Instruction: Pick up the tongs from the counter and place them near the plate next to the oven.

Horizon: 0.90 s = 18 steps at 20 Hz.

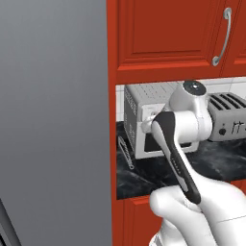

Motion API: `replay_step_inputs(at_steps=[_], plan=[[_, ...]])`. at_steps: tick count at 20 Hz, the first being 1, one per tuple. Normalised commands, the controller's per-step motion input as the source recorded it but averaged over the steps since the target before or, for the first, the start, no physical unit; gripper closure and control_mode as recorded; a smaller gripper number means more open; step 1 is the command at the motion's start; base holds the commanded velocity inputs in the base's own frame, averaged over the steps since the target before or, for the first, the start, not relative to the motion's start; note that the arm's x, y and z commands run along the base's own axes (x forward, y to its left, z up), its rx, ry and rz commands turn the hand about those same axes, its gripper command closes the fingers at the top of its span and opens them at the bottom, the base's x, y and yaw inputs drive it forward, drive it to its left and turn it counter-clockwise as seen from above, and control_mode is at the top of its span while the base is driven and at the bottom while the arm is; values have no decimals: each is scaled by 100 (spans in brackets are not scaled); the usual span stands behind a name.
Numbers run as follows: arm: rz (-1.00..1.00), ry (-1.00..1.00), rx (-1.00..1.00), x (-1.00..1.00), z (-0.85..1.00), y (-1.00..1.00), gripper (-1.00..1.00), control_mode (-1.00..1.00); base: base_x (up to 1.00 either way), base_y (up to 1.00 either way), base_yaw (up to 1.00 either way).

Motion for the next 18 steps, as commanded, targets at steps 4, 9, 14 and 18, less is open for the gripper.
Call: replay_step_inputs(at_steps=[4,9,14,18], plan=[[0,1,0,0,-35,29,-100,-100,0,0,0],[0,8,0,0,-36,30,-100,-100,0,0,0],[0,11,0,2,-34,26,-100,-100,0,0,0],[0,10,0,15,-32,10,-100,-100,0,0,0]])
